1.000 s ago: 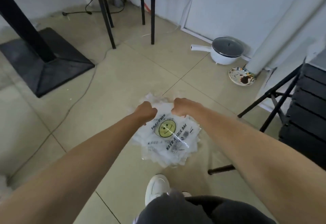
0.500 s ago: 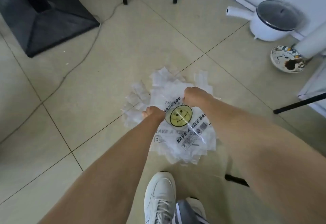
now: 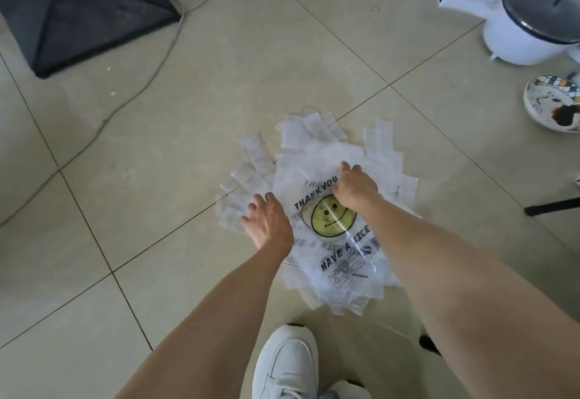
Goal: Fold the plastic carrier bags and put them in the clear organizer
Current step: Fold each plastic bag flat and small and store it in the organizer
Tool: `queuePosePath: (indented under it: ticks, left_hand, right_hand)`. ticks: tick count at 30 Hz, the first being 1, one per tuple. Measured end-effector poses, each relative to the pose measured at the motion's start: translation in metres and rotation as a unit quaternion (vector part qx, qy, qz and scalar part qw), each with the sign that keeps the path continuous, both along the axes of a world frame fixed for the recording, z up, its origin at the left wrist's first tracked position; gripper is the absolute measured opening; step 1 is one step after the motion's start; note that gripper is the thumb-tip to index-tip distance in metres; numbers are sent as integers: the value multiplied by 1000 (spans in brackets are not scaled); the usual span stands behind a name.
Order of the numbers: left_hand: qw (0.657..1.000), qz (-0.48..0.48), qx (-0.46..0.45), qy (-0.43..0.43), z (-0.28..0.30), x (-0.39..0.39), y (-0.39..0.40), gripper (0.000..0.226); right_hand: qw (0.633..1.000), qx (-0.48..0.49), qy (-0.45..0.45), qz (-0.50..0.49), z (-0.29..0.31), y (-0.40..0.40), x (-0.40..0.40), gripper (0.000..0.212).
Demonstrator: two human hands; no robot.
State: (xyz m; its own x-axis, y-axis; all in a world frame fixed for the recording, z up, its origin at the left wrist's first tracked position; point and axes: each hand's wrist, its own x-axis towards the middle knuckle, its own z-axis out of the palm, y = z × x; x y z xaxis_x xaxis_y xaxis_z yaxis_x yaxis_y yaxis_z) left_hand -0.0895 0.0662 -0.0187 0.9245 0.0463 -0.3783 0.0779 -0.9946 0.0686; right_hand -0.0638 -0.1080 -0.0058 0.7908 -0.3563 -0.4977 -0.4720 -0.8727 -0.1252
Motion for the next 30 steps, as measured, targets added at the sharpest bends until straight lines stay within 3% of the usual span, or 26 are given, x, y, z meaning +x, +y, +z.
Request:
queuePosePath:
  ticks: [5, 11, 14, 19, 20, 22, 25, 27, 30]
  left_hand:
    - [997, -30, -41, -66, 3, 10, 6, 16]
    - [971, 1, -180, -156, 21, 15, 11, 17]
    - [955, 8, -256, -152, 32, 16, 8, 13]
    - [900, 75, -415, -111, 68, 18, -5, 14]
    - [886, 88, -441, -115, 78, 19, -7, 16]
    - [861, 112, -482, -122, 98, 20, -11, 25]
    - [850, 149, -493, -105, 132, 22, -18, 38]
    - [845, 184, -495, -84, 154, 25, -23, 40]
    - [809, 227, -539, -55, 197, 30, -29, 34]
  right_hand:
    - [998, -28, -60, 0, -2, -1, -1, 24]
    - [997, -46, -66, -21, 24, -9, 11, 10]
    - [995, 42, -65, -66, 45, -18, 15, 29]
    - [972, 181, -67, -134, 96, -33, 13, 20]
    - [967, 203, -65, -143, 108, -34, 11, 23]
    - [957, 234, -62, -158, 133, -35, 8, 50]
    - [944, 268, -46, -185, 171, -38, -2, 73]
    - [946, 258, -11, -194, 202, -39, -11, 78]
    - [946, 247, 10, -210, 244, -43, -27, 101]
